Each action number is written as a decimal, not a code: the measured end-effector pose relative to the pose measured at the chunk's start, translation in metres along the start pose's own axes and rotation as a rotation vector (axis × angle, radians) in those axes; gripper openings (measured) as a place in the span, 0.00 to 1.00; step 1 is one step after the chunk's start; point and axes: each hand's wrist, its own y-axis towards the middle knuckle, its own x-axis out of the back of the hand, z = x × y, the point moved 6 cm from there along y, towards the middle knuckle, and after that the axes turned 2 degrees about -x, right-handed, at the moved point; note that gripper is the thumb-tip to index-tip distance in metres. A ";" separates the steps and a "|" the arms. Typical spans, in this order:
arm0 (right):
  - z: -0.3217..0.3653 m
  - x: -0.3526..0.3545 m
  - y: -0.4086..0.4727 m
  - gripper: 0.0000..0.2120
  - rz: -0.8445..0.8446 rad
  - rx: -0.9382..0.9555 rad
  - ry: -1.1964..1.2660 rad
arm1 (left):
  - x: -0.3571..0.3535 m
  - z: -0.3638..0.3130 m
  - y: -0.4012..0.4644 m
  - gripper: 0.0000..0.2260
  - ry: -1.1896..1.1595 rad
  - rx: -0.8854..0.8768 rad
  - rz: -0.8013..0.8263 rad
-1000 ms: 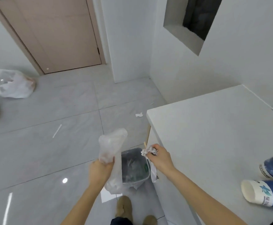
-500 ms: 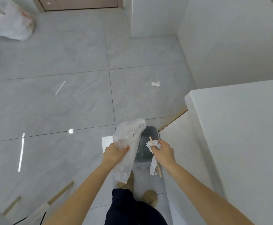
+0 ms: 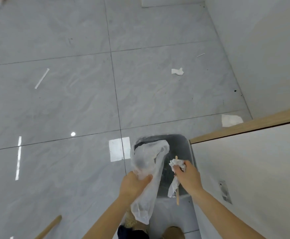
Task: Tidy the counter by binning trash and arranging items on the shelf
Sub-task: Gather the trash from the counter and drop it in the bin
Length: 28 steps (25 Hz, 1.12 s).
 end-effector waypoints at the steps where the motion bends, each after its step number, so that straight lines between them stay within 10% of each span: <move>1: -0.006 -0.006 0.017 0.13 0.001 -0.012 0.013 | -0.008 0.002 0.016 0.21 -0.005 -0.004 0.004; 13: -0.042 -0.034 0.067 0.23 0.114 -0.090 -0.115 | -0.056 0.014 0.075 0.30 0.161 -0.112 0.146; 28: 0.094 0.102 -0.171 0.29 0.092 0.278 -0.561 | 0.072 -0.120 -0.174 0.31 0.847 -0.444 -0.012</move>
